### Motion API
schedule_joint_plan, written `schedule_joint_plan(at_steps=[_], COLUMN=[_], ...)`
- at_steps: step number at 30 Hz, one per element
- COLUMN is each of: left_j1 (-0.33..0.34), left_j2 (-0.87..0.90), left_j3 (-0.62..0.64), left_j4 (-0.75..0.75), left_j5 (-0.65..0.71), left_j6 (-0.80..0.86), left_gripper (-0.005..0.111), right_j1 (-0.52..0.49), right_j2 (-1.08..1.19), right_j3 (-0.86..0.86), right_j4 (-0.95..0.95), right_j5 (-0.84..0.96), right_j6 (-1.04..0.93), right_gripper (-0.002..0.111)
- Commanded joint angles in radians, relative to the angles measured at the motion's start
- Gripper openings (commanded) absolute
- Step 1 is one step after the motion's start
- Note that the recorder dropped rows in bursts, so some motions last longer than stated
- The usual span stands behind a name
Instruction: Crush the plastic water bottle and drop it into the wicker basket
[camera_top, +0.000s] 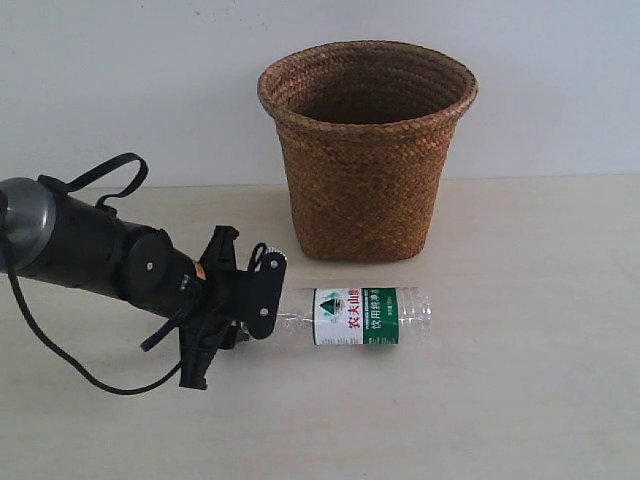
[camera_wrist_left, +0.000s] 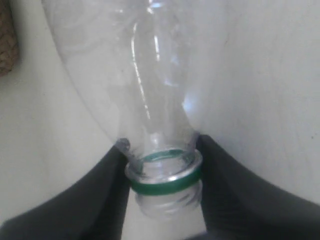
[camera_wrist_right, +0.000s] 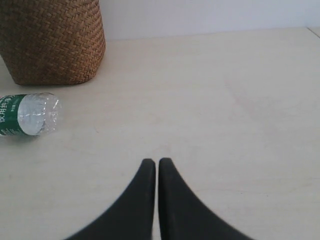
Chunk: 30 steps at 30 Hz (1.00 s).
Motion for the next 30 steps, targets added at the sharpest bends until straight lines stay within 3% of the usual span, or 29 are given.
schedule_joint_plan(at_steps=[1,6,12,17,30], left_j1=[-0.004,-0.004,-0.007,-0.032,-0.095], left_j2=[-0.055,-0.091,-0.091,-0.092,-0.082], left_j3=[0.004,0.004,0.004,0.005,0.05], left_j4=[-0.012,-0.07,-0.069,-0.171,-0.173], left_j5=[0.006,0.051,0.248,0.279,0.315], left_j6=[-0.086,-0.203,-0.101,-0.101,0.057], left_gripper=[0.004,0.004,0.004,0.004,0.004], right_j1=[0.002,0.002,0.002,0.002,0.002], right_j2=[-0.006,-0.006,-0.006,-0.006,-0.006], right_j3=[-0.001,-0.001,-0.001,-0.001,-0.001], right_j4=[0.001,0.001,0.001,0.001,0.001], right_j5=[-0.003,-0.003,-0.007,-0.007,-0.007], right_j6=[0.001,0.001,0.001,0.001,0.001], right_gripper=[0.0,0.0,0.0,0.0,0.0])
